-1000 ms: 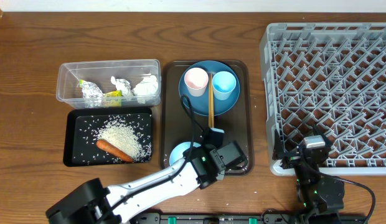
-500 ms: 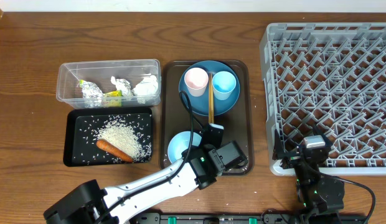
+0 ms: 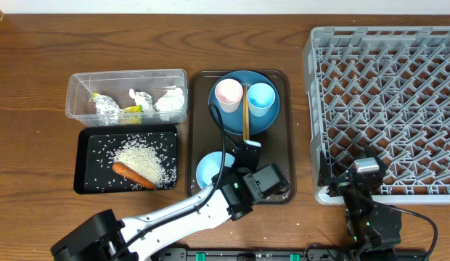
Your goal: Sort waste into correct bins and load items into the dishwasher rack
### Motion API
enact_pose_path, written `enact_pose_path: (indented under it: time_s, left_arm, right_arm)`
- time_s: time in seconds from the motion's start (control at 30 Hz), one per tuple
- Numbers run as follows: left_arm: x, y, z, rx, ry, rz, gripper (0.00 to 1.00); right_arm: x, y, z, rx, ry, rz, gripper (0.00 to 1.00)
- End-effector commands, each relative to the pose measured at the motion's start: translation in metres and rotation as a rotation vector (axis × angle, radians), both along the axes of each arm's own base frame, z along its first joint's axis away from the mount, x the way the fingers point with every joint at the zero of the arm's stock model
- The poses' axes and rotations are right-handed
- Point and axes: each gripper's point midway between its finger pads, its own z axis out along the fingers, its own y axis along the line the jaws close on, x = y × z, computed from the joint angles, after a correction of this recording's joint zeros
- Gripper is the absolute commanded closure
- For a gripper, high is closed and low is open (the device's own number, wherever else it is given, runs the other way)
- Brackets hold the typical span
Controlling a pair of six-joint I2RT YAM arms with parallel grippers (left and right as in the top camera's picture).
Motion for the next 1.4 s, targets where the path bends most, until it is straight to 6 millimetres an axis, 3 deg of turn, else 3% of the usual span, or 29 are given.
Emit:
enact_pose_path:
  time_s: [0.0, 0.2, 0.4, 0.53, 0.67, 0.77, 0.93, 1.0, 1.13, 1.37]
  left_arm:
    - [0.005, 0.002, 0.006, 0.006, -0.037, 0.006, 0.88]
    - [0.011, 0.002, 0.020, -0.002, -0.081, 0.017, 0.78]
    - [0.013, 0.007, 0.087, -0.135, -0.152, 0.035, 0.62]
    - [0.016, 0.035, 0.132, -0.224, -0.208, 0.092, 0.58]
    - [0.014, 0.090, 0.158, -0.255, -0.247, 0.201, 0.57]
    - [0.010, 0.123, 0.164, -0.249, -0.250, 0.280, 0.57]
    - [0.001, 0.150, 0.165, -0.239, -0.236, 0.339, 0.57]
    - [-0.001, 0.152, 0.162, -0.229, -0.229, 0.341, 0.56]
    - [0.000, 0.151, 0.155, -0.207, -0.212, 0.341, 0.37]
    - [0.004, 0.146, 0.147, -0.190, -0.187, 0.344, 0.34]
  right_arm:
    - [-0.001, 0.002, -0.001, 0.009, 0.002, 0.010, 0.01]
    - [-0.001, 0.002, -0.001, 0.009, 0.002, 0.010, 0.01]
    - [-0.001, 0.002, -0.001, 0.009, 0.002, 0.010, 0.01]
    - [-0.001, 0.002, -0.001, 0.009, 0.002, 0.010, 0.01]
    - [-0.001, 0.002, -0.001, 0.009, 0.002, 0.011, 0.01]
    - [-0.001, 0.002, -0.001, 0.010, 0.002, 0.011, 0.01]
    - [-0.001, 0.002, -0.001, 0.010, 0.002, 0.010, 0.01]
    - [-0.001, 0.002, -0.001, 0.009, 0.002, 0.011, 0.01]
    - [-0.001, 0.002, -0.001, 0.009, 0.002, 0.010, 0.01]
    - [-0.001, 0.002, -0.001, 0.009, 0.002, 0.011, 0.01]
